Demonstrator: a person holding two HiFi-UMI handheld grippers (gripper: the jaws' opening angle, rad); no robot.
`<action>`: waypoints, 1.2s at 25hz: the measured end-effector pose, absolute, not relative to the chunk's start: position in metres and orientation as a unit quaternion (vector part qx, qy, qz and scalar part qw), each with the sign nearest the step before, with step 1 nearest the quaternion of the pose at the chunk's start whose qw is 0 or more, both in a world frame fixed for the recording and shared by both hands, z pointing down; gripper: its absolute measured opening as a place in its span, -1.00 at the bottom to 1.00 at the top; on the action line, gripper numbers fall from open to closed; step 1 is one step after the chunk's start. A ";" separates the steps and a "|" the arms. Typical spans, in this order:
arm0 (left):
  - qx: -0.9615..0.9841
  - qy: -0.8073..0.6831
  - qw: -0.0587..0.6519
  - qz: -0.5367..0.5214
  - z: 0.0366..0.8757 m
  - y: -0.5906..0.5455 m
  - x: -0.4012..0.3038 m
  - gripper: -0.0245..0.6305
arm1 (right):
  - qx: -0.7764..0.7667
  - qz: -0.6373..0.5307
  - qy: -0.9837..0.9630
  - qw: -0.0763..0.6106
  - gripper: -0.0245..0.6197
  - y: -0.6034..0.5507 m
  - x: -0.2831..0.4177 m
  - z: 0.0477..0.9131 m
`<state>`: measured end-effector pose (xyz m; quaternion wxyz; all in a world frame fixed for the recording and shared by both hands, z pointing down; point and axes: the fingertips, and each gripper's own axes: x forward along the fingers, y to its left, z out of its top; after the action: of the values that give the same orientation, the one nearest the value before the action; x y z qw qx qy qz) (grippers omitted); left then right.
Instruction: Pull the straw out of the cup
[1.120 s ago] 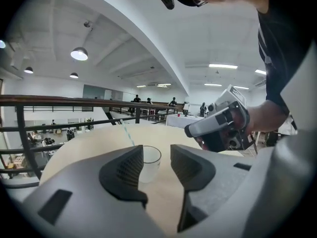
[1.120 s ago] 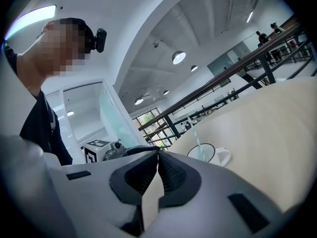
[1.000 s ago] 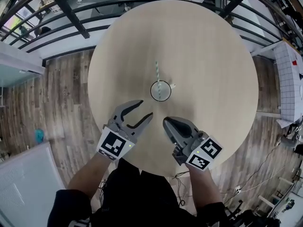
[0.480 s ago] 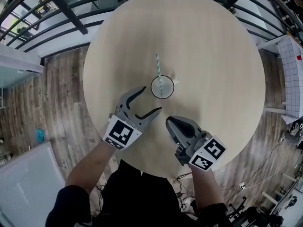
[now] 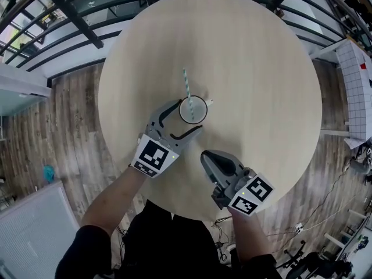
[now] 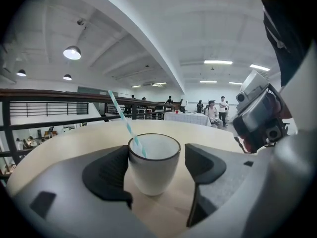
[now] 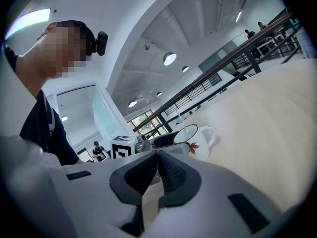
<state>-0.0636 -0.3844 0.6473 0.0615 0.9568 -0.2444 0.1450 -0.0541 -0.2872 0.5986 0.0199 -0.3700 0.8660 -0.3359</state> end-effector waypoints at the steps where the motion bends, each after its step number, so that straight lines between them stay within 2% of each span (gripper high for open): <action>1: 0.957 -0.244 0.060 0.146 0.648 -0.386 -0.062 0.14 | -0.372 -0.336 0.865 0.021 -0.85 -0.286 -0.053 0.599; 23: 0.964 -0.203 0.084 0.146 0.619 -0.398 -0.067 0.14 | -0.379 -0.341 0.860 0.031 -0.85 -0.289 -0.045 0.591; 30: 0.966 -0.192 0.138 0.104 0.618 -0.423 -0.052 0.13 | -0.384 -0.343 0.857 0.025 -0.85 -0.294 -0.038 0.597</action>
<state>-0.0523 -0.4232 0.6181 0.1377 0.9660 -0.1925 0.1041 -0.0383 -0.2944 0.5968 0.0248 -0.3841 0.8568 -0.3432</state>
